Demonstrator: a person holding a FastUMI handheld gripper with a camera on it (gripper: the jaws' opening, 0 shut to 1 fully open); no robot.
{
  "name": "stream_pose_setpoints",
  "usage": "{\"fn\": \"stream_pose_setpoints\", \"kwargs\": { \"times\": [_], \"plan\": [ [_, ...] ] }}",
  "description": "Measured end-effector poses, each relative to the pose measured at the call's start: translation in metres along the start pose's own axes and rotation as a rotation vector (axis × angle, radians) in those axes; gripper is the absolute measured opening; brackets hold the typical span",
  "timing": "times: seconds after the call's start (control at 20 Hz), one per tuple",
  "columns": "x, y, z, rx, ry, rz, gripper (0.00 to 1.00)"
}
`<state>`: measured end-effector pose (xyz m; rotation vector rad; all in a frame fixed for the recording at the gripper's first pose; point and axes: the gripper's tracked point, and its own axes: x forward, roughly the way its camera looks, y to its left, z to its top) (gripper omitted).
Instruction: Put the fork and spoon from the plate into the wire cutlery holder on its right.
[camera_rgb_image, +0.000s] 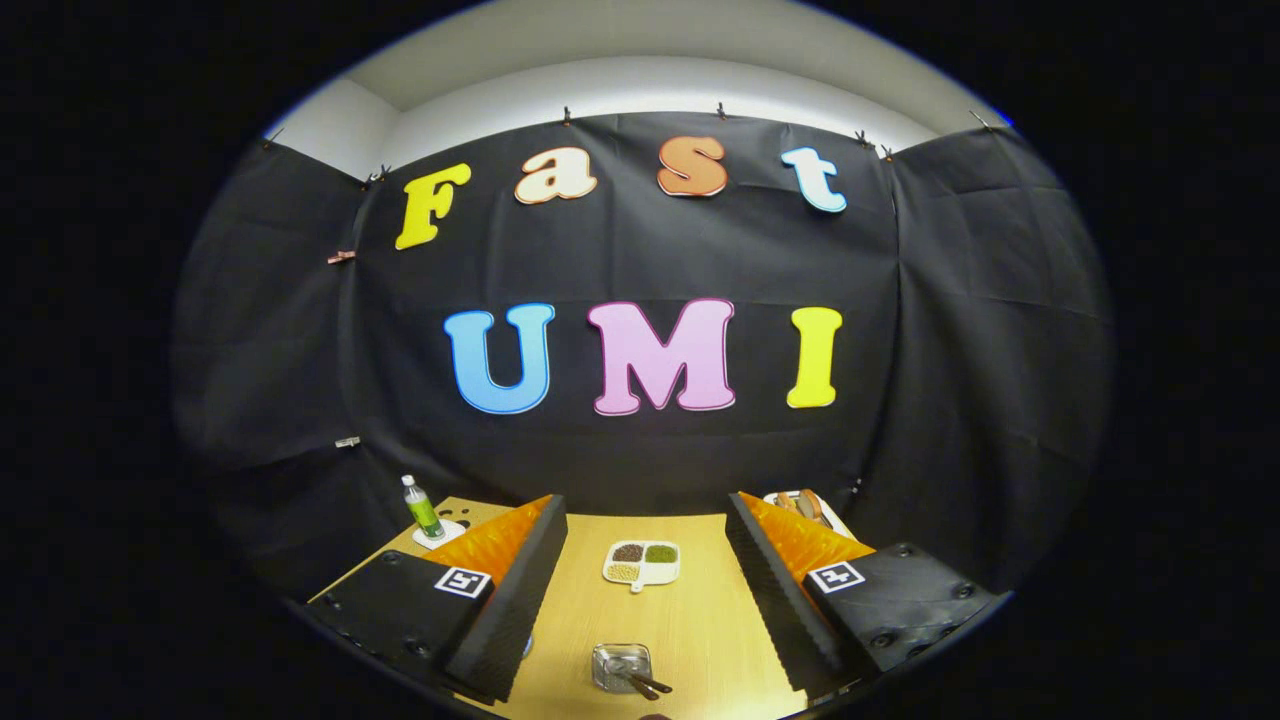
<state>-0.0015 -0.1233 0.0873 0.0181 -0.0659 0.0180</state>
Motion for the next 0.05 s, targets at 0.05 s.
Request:
{"fn": "stream_pose_setpoints", "kwargs": {
  "times": [0.05],
  "plan": [
    [-0.0009,-0.0014,-0.0042,0.017,0.014,0.012,0.99]
  ]
}}
